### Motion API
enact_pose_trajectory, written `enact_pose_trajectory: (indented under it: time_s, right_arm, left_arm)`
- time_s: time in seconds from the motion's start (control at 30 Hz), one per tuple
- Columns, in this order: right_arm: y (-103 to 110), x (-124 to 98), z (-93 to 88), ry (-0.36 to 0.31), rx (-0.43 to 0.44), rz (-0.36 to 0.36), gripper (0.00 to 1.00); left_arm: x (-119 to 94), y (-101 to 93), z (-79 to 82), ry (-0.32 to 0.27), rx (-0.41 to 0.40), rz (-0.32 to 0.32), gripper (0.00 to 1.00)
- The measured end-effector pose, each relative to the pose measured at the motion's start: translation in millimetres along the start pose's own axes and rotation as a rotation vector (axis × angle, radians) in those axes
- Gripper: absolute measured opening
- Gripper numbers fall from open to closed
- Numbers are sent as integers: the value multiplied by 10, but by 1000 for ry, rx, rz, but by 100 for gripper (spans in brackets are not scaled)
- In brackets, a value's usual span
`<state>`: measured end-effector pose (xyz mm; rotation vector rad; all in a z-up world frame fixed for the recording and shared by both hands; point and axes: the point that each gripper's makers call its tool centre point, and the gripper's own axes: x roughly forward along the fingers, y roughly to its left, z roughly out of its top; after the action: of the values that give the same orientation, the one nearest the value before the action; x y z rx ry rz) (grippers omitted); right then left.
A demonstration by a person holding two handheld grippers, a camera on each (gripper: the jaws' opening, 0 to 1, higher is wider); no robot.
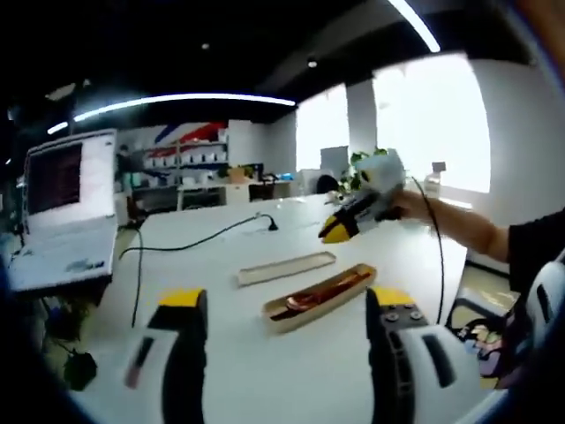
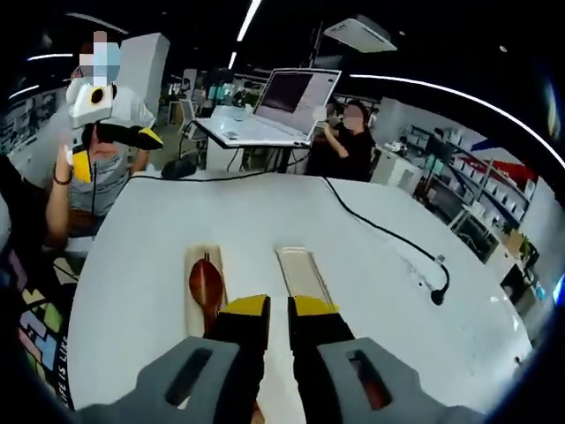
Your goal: Arrange the utensils inside the cutlery case until each visible utensil rests in its matching compartment.
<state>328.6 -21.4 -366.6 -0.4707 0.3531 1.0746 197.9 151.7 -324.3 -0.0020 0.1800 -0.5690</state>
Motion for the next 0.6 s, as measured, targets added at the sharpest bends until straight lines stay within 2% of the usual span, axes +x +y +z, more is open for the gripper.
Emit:
enact_pose_trajectory:
  time_s: [0.2, 0.27, 0.37, 0.47, 0.6]
  right_arm:
    - [-225, -292, -318, -37, 85, -79, 11]
    - [-263, -343, -420, -39, 101, -86, 11]
    - [-295, -391, -559, -22, 124, -86, 11]
    - [-337, -467, -704, 12, 124, -95, 11]
    - [-351, -532, -807, 25, 101, -98, 12]
  left_arm:
    - [148, -78, 107, -93, -83, -61, 75]
    - [188, -109, 125, -107, -119, -90, 68]
    - [261, -127, 204, -137, -186, -133, 68]
    - [367, -67, 308, -182, -255, -125, 68]
    - [630, -38, 420, -168, -387, -170, 71]
